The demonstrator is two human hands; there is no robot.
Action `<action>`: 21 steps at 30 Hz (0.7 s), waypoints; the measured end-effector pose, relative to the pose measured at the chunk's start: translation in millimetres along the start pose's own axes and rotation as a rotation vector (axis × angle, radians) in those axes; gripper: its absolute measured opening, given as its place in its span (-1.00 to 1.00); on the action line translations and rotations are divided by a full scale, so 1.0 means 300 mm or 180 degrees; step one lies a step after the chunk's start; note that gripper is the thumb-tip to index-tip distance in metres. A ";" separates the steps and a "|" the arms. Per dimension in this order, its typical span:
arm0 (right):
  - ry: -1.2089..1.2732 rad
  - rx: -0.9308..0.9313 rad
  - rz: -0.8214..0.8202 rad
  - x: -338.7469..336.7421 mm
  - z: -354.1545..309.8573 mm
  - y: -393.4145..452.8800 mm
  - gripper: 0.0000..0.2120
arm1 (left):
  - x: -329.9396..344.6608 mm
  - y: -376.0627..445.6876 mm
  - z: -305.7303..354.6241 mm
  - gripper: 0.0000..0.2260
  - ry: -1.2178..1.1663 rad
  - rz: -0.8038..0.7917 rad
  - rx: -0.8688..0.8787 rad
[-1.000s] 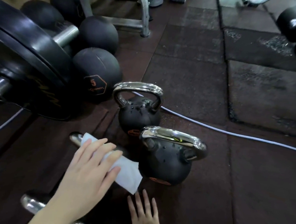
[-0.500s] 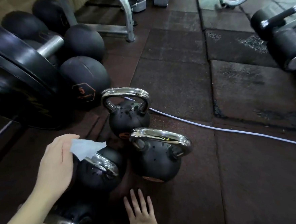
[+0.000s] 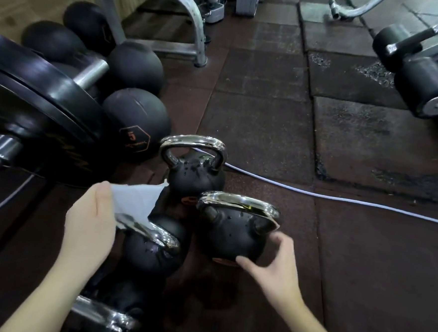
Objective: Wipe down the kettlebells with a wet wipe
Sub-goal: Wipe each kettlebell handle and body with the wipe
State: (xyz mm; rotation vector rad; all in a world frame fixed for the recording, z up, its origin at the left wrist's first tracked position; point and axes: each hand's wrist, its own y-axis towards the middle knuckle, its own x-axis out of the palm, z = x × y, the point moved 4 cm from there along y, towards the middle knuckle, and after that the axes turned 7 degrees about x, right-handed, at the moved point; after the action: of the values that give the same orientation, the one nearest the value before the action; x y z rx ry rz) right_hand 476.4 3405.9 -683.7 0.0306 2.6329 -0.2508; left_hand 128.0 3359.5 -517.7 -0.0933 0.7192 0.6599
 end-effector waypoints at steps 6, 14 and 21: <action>0.0041 0.0118 -0.0967 0.061 -0.030 0.140 -0.06 | 0.197 0.016 0.160 -0.59 -0.0131 -0.0358 0.1021; 0.0333 0.0047 -0.1113 0.066 0.001 0.164 0.00 | 0.577 -0.123 0.284 -0.61 0.1418 -0.1358 0.2442; 0.0495 0.0099 -0.1129 0.080 0.025 0.174 0.02 | 0.612 -0.165 0.352 -0.59 0.2206 -0.1713 0.3071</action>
State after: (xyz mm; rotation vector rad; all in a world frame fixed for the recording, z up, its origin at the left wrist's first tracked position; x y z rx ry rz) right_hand 462.4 3455.4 -710.5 -0.4258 2.7758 -0.4237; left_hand 321.5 3448.6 -561.7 0.3841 1.5436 -0.3100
